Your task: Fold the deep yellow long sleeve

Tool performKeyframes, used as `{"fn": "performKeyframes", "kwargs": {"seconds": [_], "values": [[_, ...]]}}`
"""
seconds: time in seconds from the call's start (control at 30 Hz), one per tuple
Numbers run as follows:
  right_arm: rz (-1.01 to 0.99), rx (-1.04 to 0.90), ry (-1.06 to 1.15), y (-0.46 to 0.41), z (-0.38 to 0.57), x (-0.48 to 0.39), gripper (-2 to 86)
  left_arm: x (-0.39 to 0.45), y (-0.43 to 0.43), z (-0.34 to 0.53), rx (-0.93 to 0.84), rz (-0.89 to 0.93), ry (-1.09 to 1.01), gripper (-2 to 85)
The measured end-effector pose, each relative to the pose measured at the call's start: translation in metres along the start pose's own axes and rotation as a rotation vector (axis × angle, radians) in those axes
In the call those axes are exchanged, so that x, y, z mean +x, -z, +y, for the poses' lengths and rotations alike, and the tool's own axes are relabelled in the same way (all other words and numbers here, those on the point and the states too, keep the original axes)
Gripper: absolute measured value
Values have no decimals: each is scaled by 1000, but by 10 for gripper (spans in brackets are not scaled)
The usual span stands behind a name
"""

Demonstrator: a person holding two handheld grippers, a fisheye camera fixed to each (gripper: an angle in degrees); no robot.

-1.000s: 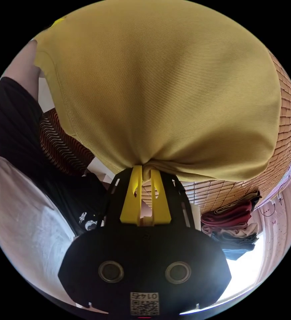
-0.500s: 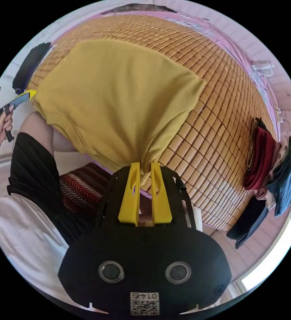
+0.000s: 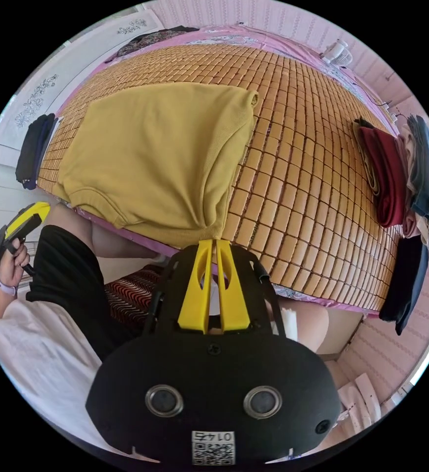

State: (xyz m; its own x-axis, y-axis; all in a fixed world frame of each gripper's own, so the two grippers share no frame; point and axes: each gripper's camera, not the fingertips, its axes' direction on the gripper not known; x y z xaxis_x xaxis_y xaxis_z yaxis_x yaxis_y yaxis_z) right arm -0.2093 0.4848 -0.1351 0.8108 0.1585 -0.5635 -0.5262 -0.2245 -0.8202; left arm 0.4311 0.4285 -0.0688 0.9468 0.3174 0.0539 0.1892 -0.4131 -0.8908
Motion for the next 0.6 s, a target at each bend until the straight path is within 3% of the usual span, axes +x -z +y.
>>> {"fn": "performKeyframes", "kwargs": {"seconds": [0.2,0.33,0.47,0.6], "values": [[169,58,-118,26,37,38,-7,41,-18,-32,37,52,-148,-1],[7,49,-172,28,50,60,2,55,-39,-47,15,16,-190,-1],[-214,96,-186,21,27,50,107,51,-57,-54,-34,16,-141,-2],[-187,-58,-124,-17,-14,25,117,47,-68,-53,-92,-76,-102,-3]]}}
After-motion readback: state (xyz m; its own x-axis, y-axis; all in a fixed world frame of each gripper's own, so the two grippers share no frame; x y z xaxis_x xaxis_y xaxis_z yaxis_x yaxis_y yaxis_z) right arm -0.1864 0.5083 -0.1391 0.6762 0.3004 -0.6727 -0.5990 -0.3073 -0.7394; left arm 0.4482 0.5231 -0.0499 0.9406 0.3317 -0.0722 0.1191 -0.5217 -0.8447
